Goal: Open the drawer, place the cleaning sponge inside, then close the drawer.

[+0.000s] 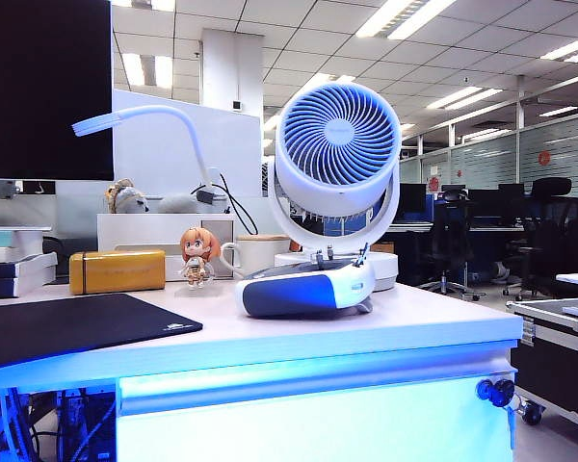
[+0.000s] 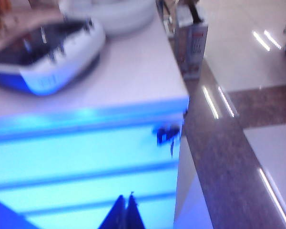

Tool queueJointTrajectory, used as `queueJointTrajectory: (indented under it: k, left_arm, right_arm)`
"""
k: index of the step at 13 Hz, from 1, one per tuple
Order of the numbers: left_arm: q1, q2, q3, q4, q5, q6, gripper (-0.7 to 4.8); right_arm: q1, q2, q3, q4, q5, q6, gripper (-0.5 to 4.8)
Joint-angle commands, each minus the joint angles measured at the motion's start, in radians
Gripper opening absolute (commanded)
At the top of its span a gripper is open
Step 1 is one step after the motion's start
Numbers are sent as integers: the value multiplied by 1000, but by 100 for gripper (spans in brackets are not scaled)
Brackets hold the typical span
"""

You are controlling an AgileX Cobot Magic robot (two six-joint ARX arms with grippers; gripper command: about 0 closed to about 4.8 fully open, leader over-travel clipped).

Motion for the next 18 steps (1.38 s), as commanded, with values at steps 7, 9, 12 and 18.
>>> queueJointTrajectory:
  k: [7, 9, 12, 18]
  left_arm:
    - [-1, 0, -156, 154, 11, 26, -5]
    - [-1, 0, -276, 407, -56, -83, -5]
    - [-12, -83, -447, 717, -290, -171, -5]
    - [381, -811, -975, 758, -378, -208, -5]
  right_arm:
    - [-1, -1, -127, 57, -2, 12, 13]
    - [-1, -1, -127, 57, -2, 12, 13]
    - [-1, -1, -127, 57, -1, 12, 13]
    - [-1, -1, -127, 57, -2, 12, 13]
